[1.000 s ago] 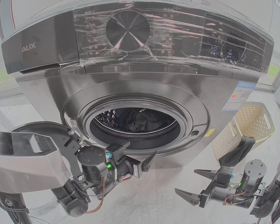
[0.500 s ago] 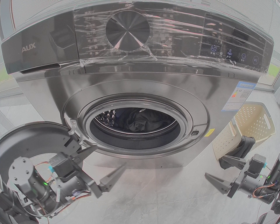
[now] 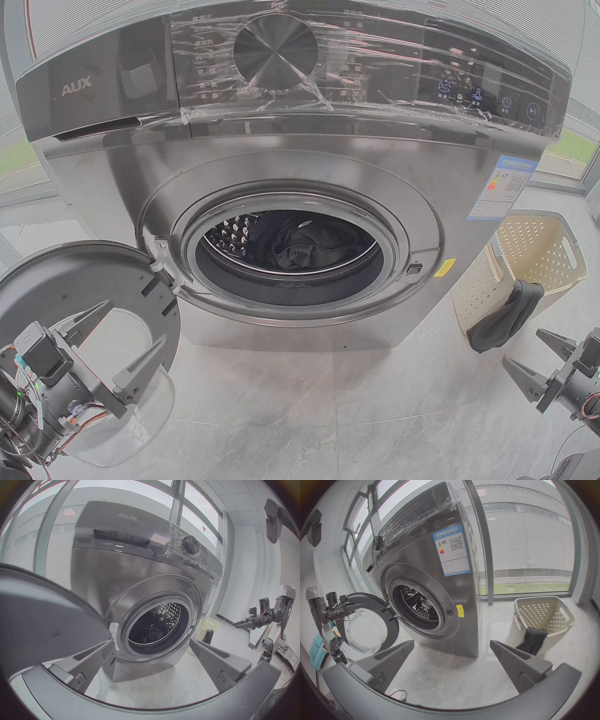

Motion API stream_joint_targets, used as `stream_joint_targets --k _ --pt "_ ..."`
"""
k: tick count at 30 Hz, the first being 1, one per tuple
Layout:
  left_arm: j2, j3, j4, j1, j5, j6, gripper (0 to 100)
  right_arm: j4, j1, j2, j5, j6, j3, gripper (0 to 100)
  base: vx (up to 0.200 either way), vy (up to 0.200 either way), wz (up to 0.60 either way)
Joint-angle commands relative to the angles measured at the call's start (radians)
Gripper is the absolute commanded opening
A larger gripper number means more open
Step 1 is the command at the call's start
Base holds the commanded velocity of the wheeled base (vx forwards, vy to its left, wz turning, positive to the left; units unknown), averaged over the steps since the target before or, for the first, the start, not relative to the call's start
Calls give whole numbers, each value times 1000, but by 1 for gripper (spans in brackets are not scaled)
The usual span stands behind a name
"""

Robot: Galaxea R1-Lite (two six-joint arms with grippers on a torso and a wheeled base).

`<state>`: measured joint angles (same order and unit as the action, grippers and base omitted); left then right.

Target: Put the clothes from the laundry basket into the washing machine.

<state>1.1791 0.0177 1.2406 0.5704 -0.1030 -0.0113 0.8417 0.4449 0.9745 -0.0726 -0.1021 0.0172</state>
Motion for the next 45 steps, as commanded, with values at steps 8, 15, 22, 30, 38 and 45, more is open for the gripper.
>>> stream_joint_targets --k 8,15,22,30,38,45 --pt "-648 -15 -544 -185 2 13 100 -506 -264 -671 13 56 -8 100 -200 0 0" --pt "-882 16 -794 -274 28 -27 100 -731 -302 -878 7 59 -6 100 -200 0 0" --pt "-1046 -18 -1038 -414 65 -33 100 -770 -305 -876 -67 59 -17 100 0 0 0" --pt "-1168 -18 -1170 -580 114 -30 100 -767 -330 -876 -115 58 -17 100 0 0 0" --pt "-1170 -18 -1193 -575 29 -42 100 -773 -459 -959 -66 130 -17 100 0 0 0" --pt "-1175 -18 -1199 -572 37 -50 100 -796 -443 -965 -35 65 -17 100 0 0 0"
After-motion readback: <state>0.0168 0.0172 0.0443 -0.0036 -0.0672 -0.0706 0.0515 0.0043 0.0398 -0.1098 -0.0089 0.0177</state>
